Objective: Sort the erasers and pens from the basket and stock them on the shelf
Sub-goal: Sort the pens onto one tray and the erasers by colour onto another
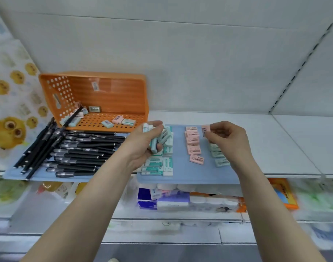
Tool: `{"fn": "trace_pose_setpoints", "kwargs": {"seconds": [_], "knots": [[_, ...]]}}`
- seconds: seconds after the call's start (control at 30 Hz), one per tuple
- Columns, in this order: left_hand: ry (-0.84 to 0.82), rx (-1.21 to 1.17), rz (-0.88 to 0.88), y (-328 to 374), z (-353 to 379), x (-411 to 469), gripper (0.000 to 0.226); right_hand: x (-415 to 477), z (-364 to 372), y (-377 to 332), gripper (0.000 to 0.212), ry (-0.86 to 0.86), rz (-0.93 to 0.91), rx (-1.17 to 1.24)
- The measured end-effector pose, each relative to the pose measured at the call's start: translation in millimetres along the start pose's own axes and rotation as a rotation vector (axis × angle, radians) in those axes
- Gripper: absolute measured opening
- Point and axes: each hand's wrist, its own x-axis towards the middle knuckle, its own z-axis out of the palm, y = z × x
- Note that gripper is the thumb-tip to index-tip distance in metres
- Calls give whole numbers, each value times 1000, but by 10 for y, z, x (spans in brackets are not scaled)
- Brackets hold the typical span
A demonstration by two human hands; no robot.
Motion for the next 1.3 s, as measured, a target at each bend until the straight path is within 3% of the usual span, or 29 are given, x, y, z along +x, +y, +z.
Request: {"fn": "trace_pose_setpoints", "kwargs": {"seconds": [0.1, 0.2, 0.27, 0.4, 0.53, 0.67, 0.9, 1.0, 1.13, 1.2, 1.3], "knots": [[3, -16, 5, -24, 96, 51, 13, 2, -2, 81, 8, -39, -205, -401], [-6, -31, 17, -67, 184, 79, 12, -11, 134, 143, 11, -314, -301, -723], [-5, -49, 19, -89, 210, 83, 13, -1, 98, 148, 17, -341, -250, -705], [10, -60, 39, -127, 205, 90, 14, 34, -56, 126, 23, -191, -237, -612], [2, -47, 66, -144, 214, 80, 16, 53, 52, 44, 18, -369, -262, -621], [12, -67, 68, -149, 227, 70, 16, 80, 207, 63, 20, -478, -356, -791], [15, -69, 70, -137, 202, 85, 17, 139, 192, 48, 20, -396, -342, -689], [10, -60, 64, -122, 203, 93, 19, 140, 195, 51, 8, -352, -191, -689], [5, -55, 55, -98, 217, 114, 17, 158, 209, 30, 15, -284, -39, -752], [-1, -54, 54, -88, 212, 123, 17, 156, 177, 4, 13, -266, -61, -825], [-8, -51, 49, -76, 209, 136, 17, 140, 85, -56, 37, -418, -166, -814]]}}
